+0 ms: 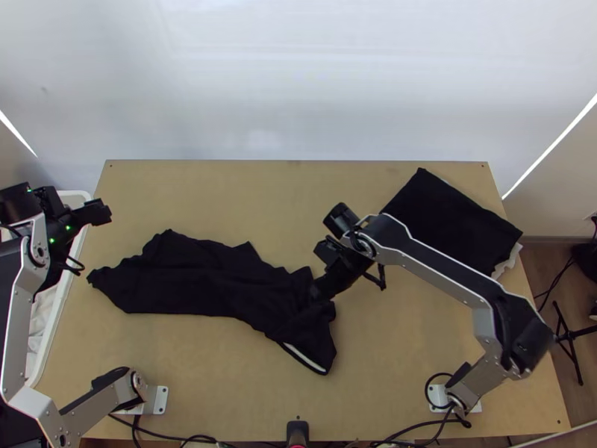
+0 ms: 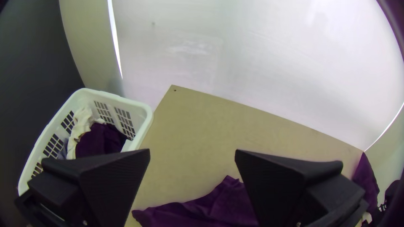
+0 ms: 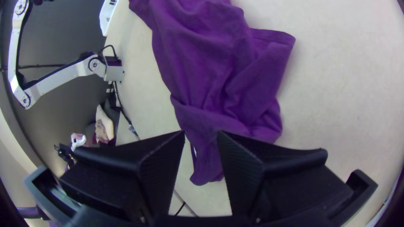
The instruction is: Fold the t-shirt
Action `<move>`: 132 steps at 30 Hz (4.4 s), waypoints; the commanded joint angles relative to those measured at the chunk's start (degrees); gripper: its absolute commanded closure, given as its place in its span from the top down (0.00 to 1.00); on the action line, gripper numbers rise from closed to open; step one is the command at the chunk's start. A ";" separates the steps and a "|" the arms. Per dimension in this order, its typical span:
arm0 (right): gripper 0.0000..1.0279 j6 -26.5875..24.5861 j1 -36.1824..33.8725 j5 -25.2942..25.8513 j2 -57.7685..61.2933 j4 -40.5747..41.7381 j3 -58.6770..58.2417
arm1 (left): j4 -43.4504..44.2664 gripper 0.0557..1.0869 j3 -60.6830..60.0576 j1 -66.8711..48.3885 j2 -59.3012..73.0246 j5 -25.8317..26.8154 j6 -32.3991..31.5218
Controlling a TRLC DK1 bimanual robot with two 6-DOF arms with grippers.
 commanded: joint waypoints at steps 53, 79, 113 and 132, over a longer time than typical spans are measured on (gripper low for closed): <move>0.03 3.52 -9.85 10.55 -13.54 1.70 -11.46 | -5.14 0.95 1.48 -3.34 2.32 0.05 0.09; 0.03 0.62 -17.76 8.00 -10.03 -7.97 -12.16 | -5.93 0.95 -3.44 -23.99 21.04 -9.44 13.27; 0.03 0.27 -18.64 7.91 -10.64 -7.26 -8.73 | -1.88 0.04 1.13 -18.01 16.82 -7.25 21.97; 0.03 0.97 -24.00 8.00 -8.62 -2.69 2.43 | -13.92 0.04 48.24 -10.54 32.03 -6.54 3.34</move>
